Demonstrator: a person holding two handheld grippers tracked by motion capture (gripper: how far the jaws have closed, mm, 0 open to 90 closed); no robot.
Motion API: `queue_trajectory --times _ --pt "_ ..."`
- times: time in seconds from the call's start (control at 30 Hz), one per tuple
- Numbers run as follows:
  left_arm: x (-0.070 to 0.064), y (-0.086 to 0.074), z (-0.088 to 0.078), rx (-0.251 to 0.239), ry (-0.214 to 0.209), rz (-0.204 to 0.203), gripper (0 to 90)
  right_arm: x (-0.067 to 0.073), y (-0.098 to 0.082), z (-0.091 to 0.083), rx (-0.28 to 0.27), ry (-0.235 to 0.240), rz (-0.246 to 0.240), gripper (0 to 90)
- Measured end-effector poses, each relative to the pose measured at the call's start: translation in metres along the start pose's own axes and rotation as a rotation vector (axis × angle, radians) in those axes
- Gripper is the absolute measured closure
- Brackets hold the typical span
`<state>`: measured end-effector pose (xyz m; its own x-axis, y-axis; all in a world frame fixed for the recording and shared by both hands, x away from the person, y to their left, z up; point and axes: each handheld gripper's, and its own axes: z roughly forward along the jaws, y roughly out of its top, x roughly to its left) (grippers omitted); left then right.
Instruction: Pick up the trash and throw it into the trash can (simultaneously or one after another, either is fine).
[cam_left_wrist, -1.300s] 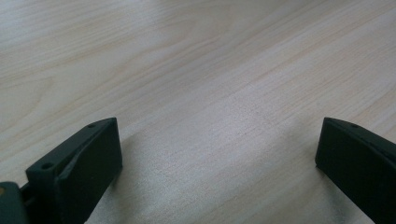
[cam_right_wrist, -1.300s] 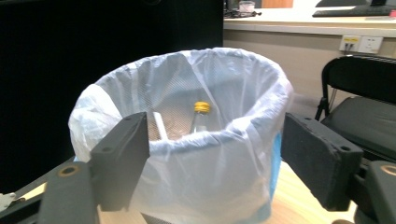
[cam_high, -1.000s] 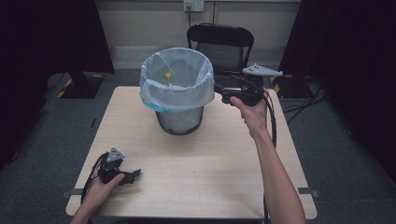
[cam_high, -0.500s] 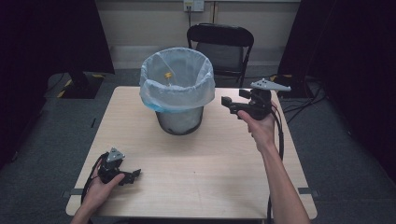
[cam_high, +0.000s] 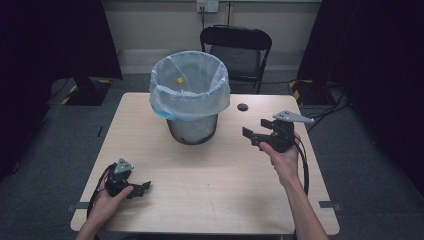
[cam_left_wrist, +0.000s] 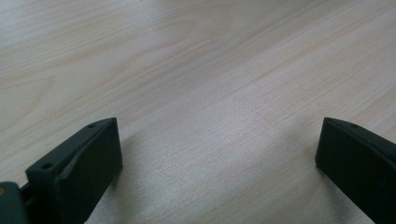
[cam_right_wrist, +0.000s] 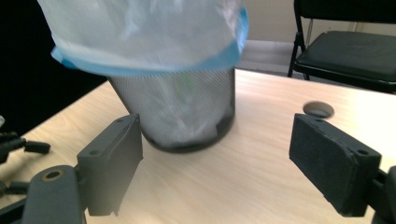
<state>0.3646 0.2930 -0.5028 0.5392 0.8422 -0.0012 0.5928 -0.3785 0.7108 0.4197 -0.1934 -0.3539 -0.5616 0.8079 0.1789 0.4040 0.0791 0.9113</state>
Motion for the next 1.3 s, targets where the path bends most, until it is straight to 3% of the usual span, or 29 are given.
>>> queue_trajectory --times 0.13,0.4,0.53,0.9,1.17,1.3 --pt "0.0 0.0 0.0 0.0 0.0 0.0 0.0 -0.002 -0.01 -0.006 0.012 -0.013 0.002 16.8" --pt "0.0 0.0 0.0 0.0 0.0 0.0 0.0 -0.006 -0.051 -0.013 0.076 -0.048 0.023 16.8" --pt "0.0 0.0 0.0 0.0 -0.001 0.0 0.0 -0.008 -0.063 -0.016 0.096 -0.06 0.033 16.9" --pt "0.0 0.0 0.0 0.0 0.0 0.0 0.0 -0.016 -0.109 -0.02 0.224 -0.113 0.044 16.9" --pt "0.0 0.0 0.0 0.0 0.001 0.0 0.0 -0.022 -0.132 -0.023 0.303 -0.178 0.018 17.1" --pt "0.0 0.0 0.0 0.0 -0.001 0.0 0.0 -0.022 -0.142 -0.024 0.335 -0.182 0.02 19.7"
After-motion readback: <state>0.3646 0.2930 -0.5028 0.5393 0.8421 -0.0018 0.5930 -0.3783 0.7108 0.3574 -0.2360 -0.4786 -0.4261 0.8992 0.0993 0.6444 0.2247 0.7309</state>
